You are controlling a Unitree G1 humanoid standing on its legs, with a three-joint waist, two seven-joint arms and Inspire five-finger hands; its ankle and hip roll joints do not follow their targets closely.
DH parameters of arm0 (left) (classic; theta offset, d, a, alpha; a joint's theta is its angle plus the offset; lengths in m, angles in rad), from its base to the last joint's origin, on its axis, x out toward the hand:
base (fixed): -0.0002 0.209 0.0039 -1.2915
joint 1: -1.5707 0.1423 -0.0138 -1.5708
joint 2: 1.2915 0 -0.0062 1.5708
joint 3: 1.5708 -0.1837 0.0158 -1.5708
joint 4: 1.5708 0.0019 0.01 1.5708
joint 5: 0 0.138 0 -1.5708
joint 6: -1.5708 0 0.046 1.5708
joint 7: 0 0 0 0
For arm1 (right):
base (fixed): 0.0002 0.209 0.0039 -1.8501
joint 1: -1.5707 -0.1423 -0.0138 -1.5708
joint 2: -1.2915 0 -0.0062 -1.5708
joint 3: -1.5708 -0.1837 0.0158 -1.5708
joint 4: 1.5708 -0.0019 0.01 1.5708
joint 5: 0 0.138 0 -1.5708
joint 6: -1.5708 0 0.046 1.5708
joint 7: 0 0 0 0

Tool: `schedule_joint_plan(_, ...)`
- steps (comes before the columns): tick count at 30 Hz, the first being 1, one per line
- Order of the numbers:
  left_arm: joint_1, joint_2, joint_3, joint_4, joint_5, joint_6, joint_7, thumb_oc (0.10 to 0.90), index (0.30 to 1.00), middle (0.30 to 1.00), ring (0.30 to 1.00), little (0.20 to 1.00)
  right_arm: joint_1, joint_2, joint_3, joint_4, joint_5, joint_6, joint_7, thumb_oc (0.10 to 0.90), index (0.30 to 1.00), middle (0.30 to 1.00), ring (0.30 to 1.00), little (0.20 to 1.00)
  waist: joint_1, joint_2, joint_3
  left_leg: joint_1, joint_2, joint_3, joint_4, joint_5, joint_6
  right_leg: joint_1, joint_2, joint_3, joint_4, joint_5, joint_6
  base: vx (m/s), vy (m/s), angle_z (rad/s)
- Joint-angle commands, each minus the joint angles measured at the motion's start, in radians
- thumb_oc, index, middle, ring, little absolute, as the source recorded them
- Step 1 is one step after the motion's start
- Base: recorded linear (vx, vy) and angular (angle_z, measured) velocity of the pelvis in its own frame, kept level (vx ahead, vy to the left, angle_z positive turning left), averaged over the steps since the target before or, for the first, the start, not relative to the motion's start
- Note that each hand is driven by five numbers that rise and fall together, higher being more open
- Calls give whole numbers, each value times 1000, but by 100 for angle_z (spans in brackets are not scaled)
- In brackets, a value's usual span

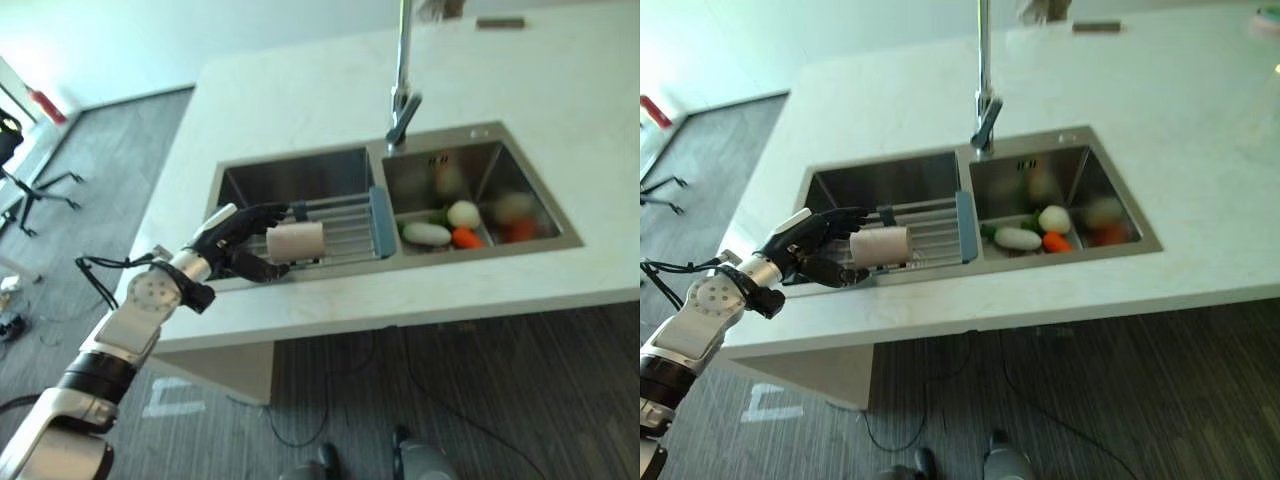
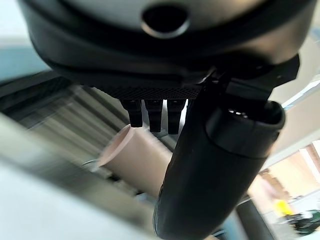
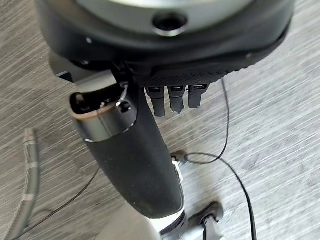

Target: Place the dishes in the dishwasher.

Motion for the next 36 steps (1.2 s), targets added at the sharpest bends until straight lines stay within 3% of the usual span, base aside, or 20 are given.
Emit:
schedule_joint_plan(1,-129,109,163,-47,31,-106,79,800,900,900,900,900,5,-36,-1,-38,7,-19,17,800,900,900,900,900,-6,15,-13,8,1,-11,66,-194,7,87,-50,6,-22,-153,100,-38,45,0)
schedule_joint_plan(6,-132,125,163,-27,1,-118,62,800,900,900,900,900,1,-43,5,-54,37,-7,43,800,900,900,900,900,-8,20,-1,-6,-1,-11,66,-186,4,76,-55,3,-22,-149,103,-10,25,4)
schedule_joint_plan(10,-138,146,171,17,110,-212,130,800,900,900,900,900,-3,-49,6,-62,44,15,45,800,900,900,900,900,-17,24,17,-11,-3,-8,66,-185,1,70,-58,10,-22,-148,105,-3,20,0)
schedule_joint_plan(14,-154,186,181,-5,171,-261,224,800,900,900,900,900,-4,-59,-2,-42,28,25,45,800,900,900,900,900,-14,32,25,-27,-4,-7,66,-179,-1,54,-61,10,-22,-140,105,-21,29,-3)
schedule_joint_plan(19,-155,210,189,-48,169,-256,215,800,900,900,900,900,7,-62,-15,-34,21,18,59,800,900,900,900,900,-13,34,28,-26,-6,-9,66,-179,-1,57,-65,3,-22,-139,107,0,0,0)
schedule_joint_plan(21,-161,223,183,-61,257,-270,231,800,900,900,900,900,7,-65,-15,-40,27,16,62,800,900,900,900,900,-15,35,33,-20,-7,-9,66,-182,-1,63,-68,2,-22,-142,109,15,-1,0)
schedule_joint_plan(24,-190,247,155,-64,265,-277,242,800,900,900,900,900,-3,-72,-12,-54,27,24,61,800,900,900,900,900,-18,40,34,-32,-7,-7,66,-176,-2,51,-66,6,-22,-136,109,0,0,0)
schedule_joint_plan(30,-233,274,111,-88,273,-269,168,800,900,900,900,900,-12,-82,-16,-63,24,40,57,800,900,900,900,900,-26,53,49,-37,-9,1,66,-173,-3,41,-69,13,-22,-129,112,-4,4,-2)
schedule_joint_plan(36,-295,263,32,-108,227,-150,30,800,900,900,900,900,-19,-98,-28,-65,25,44,51,800,900,900,900,900,-40,65,61,-36,-16,7,66,-170,-1,38,-72,20,-22,-122,117,12,18,-3)
